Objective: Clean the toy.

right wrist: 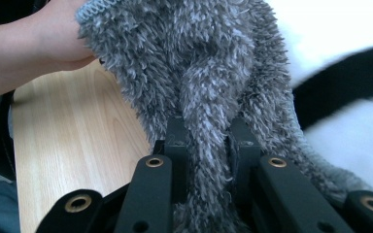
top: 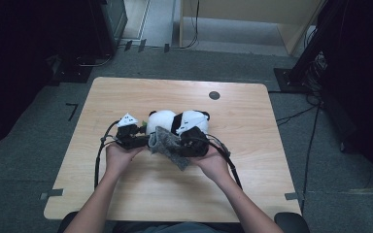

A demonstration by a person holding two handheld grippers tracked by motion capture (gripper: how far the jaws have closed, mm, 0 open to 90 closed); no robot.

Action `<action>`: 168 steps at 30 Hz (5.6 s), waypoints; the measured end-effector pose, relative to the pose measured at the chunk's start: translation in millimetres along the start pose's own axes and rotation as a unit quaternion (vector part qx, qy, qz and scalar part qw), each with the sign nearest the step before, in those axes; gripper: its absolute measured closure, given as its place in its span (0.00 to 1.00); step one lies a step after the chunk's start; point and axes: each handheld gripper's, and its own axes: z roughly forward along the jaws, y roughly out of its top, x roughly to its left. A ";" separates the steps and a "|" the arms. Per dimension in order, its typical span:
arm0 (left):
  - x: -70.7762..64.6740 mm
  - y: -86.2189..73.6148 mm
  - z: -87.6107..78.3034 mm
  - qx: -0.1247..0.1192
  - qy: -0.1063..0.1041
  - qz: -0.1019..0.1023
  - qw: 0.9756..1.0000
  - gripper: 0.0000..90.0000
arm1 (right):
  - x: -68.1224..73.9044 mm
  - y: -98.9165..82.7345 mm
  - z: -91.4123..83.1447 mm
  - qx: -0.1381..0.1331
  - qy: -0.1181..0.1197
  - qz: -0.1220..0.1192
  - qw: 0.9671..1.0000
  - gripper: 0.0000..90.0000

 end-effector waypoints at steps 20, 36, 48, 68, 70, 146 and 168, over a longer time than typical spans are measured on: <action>-1.4 -0.3 0.4 0.007 0.015 0.007 1.000 0.53 | -6.3 10.9 48.8 0.035 -0.005 0.003 0.999 0.85; -0.9 -1.4 1.4 0.005 0.017 0.016 1.000 0.52 | -14.3 -19.3 -2.1 0.031 -0.028 0.019 0.999 0.84; -1.0 -1.5 1.5 0.006 0.017 0.015 1.000 0.52 | -29.7 -45.8 -53.6 0.013 -0.070 0.043 0.997 0.84; -1.0 -1.1 1.3 0.006 0.014 0.007 1.000 0.52 | -47.4 -65.3 -87.6 -0.012 -0.083 0.060 0.995 0.84; -1.1 -1.1 1.3 0.006 0.014 0.006 1.000 0.52 | -43.9 -62.3 -85.4 -0.014 -0.073 0.054 0.996 0.84; -2.1 -1.1 2.0 0.002 0.020 0.021 1.000 0.51 | -64.8 -73.4 -72.9 -0.005 -0.068 0.065 0.996 0.84; -1.1 -2.8 1.2 -0.002 0.016 0.017 1.000 0.51 | -121.8 -97.7 -100.2 -0.042 -0.159 0.140 0.976 0.84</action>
